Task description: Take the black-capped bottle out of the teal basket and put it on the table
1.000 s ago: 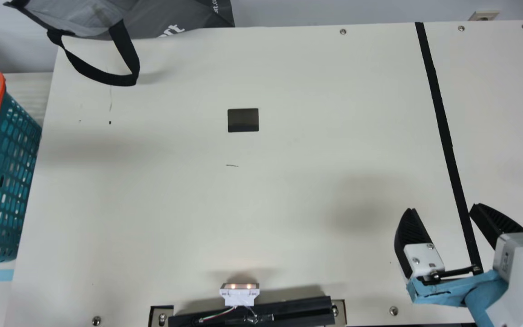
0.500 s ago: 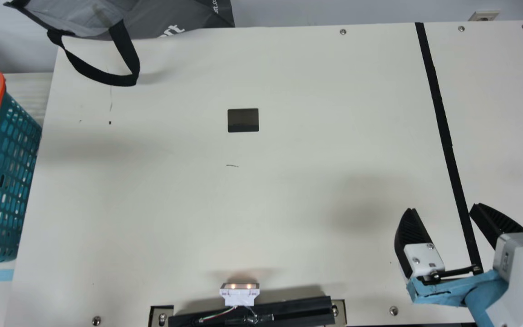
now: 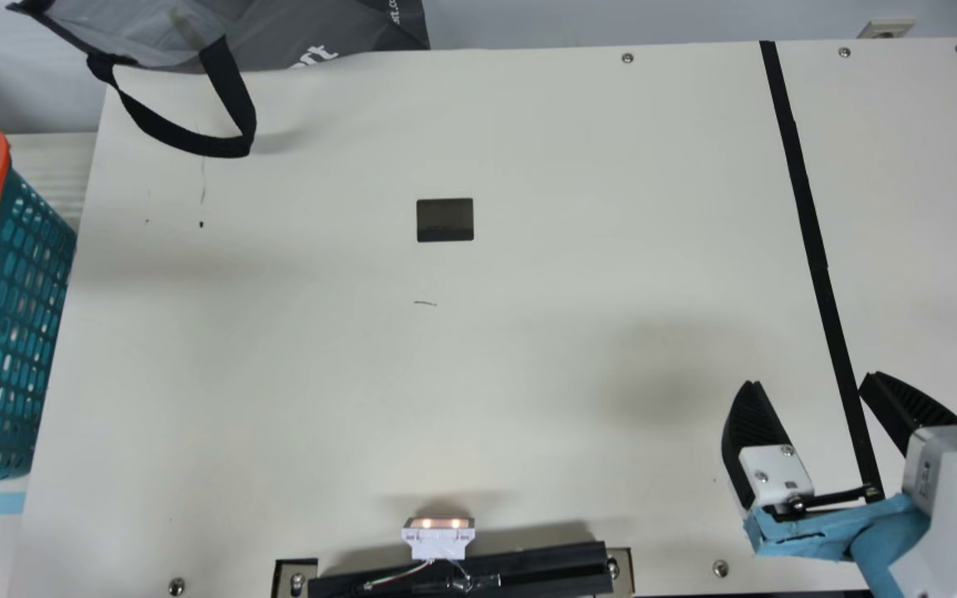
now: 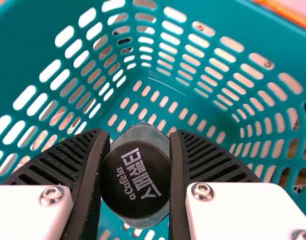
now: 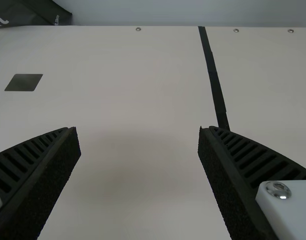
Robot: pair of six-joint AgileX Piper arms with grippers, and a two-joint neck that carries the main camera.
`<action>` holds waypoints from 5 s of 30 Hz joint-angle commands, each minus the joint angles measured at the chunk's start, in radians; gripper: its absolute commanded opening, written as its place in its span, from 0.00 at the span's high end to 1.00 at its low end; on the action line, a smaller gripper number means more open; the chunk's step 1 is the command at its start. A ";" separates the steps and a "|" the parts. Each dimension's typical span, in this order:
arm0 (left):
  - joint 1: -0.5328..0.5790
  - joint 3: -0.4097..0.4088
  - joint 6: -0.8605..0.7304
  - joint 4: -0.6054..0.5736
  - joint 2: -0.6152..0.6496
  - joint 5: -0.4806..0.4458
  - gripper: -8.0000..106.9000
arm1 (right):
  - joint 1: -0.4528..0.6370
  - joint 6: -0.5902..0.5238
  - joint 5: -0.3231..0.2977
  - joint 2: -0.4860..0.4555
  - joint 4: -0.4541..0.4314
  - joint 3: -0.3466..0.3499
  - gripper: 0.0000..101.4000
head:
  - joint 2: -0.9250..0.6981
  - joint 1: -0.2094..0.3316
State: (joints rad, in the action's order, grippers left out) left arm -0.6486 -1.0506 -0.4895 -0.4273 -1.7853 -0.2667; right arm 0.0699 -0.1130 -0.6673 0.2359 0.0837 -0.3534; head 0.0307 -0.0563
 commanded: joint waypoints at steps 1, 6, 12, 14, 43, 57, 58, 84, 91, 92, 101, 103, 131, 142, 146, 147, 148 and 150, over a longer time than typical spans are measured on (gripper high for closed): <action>0.005 -0.001 0.003 0.012 0.014 -0.007 0.93 | 0.000 0.000 0.000 0.000 0.000 0.000 0.10 | -0.003 0.009; 0.017 -0.005 0.016 0.040 0.054 -0.029 0.93 | 0.000 0.000 0.000 0.000 0.000 0.000 0.10 | -0.003 0.009; 0.020 -0.020 0.021 0.054 0.094 -0.061 0.93 | 0.000 0.000 0.000 0.000 0.000 0.000 0.10 | -0.003 0.009; 0.019 -0.026 0.019 0.054 0.107 -0.072 0.93 | 0.000 0.000 0.000 0.000 0.000 0.000 0.10 | -0.003 0.009; 0.016 -0.134 -0.033 0.010 0.259 -0.229 0.93 | 0.000 0.000 0.000 0.000 0.000 0.000 0.10 | -0.003 0.009; 0.057 -0.204 -0.009 0.027 0.289 -0.290 0.93 | 0.000 0.000 -0.001 0.000 0.000 0.000 0.10 | -0.003 0.009; 0.059 -0.208 -0.008 0.028 0.291 -0.294 0.93 | 0.000 0.000 -0.001 0.000 0.000 0.000 0.10 | -0.003 0.009; 0.200 -0.268 0.031 0.075 0.331 -0.384 0.93 | 0.000 0.000 0.000 0.000 0.001 0.000 0.10 | -0.003 0.009; 0.269 -0.251 0.065 0.105 0.345 -0.390 0.93 | 0.000 0.000 0.000 0.000 0.001 0.000 0.10 | -0.003 0.009; 0.280 -0.248 0.072 0.110 0.347 -0.390 0.93 | 0.000 0.000 0.000 0.000 0.001 0.000 0.10 | -0.003 0.009; 0.397 -0.234 0.147 0.165 0.353 -0.382 0.93 | 0.000 0.000 0.000 0.000 0.001 0.000 0.10 | -0.003 0.009; 0.425 -0.232 0.162 0.176 0.352 -0.379 0.93 | 0.000 0.000 0.000 0.000 0.001 0.000 0.10 | -0.003 0.009; 0.774 -0.235 0.298 0.258 0.288 -0.349 0.93 | 0.000 0.000 0.000 0.000 0.001 0.000 0.10 | -0.003 0.009; 0.894 -0.230 0.319 0.265 0.275 -0.341 0.93 | 0.000 0.000 0.000 0.000 0.001 0.000 0.10 | -0.003 0.009; 0.933 -0.225 0.321 0.261 0.273 -0.338 0.93 | 0.000 0.000 0.000 0.000 0.001 0.000 0.10 | -0.003 0.009; 0.942 -0.223 0.320 0.260 0.274 -0.338 0.93 | 0.000 0.000 0.000 0.000 0.001 0.000 0.10 | -0.003 0.009; 0.952 -0.222 0.319 0.258 0.273 -0.339 0.93 | 0.000 0.000 0.000 0.000 0.001 0.000 0.10 | -0.003 0.009; 0.970 -0.221 0.317 0.255 0.272 -0.339 0.93 | 0.000 0.000 0.000 0.000 0.001 0.000 0.10 | -0.003 0.009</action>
State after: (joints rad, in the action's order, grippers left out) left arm 0.3126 -1.2728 -0.1705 -0.1711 -1.5113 -0.6051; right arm 0.0699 -0.1130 -0.6677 0.2359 0.0846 -0.3534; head 0.0307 -0.0512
